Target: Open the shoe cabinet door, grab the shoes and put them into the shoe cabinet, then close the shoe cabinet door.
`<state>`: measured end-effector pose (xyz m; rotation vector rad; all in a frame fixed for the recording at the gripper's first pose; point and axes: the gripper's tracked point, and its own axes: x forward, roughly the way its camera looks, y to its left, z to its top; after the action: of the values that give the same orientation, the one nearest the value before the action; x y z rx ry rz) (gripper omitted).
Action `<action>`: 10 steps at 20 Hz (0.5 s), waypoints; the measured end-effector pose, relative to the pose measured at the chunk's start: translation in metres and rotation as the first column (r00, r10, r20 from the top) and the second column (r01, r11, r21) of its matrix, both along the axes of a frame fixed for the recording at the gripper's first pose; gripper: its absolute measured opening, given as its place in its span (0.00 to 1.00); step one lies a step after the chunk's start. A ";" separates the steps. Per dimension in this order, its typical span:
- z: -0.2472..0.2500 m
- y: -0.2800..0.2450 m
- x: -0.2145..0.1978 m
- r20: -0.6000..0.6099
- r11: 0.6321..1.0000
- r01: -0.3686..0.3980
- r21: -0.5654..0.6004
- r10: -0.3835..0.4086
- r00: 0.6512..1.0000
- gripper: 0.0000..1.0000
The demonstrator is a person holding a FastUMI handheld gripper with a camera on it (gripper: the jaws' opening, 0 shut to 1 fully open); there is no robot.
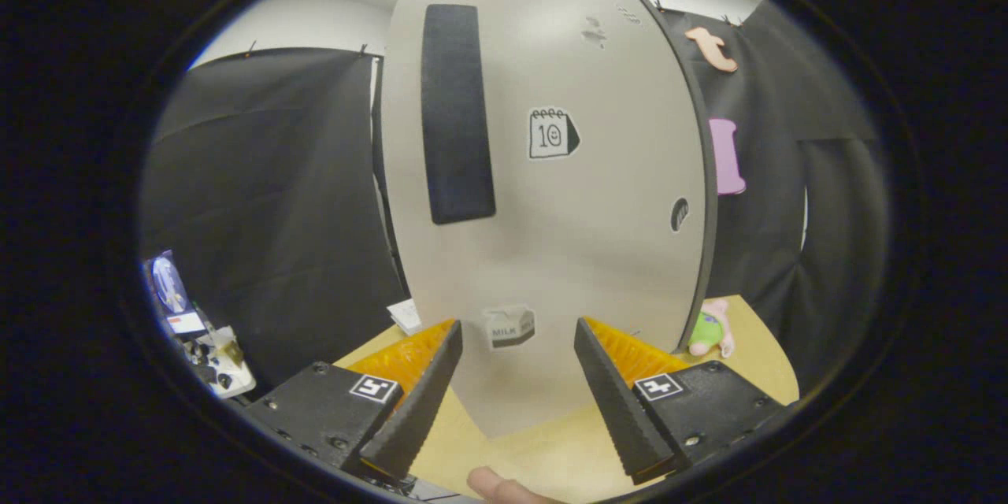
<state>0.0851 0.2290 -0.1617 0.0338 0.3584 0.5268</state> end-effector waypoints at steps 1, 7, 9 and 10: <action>0.005 -0.007 0.004 0.034 0.999 0.040 -0.016 -0.039 0.999 0.97; 0.060 -0.043 -0.028 0.252 0.984 0.179 -0.001 -0.173 0.952 0.98; 0.069 -0.047 -0.041 0.268 0.983 0.183 -0.002 -0.175 0.947 0.98; 0.069 -0.047 -0.046 0.259 0.984 0.177 -0.007 -0.169 0.951 0.98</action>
<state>0.0395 0.1822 -0.0930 -0.0324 0.1064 0.3464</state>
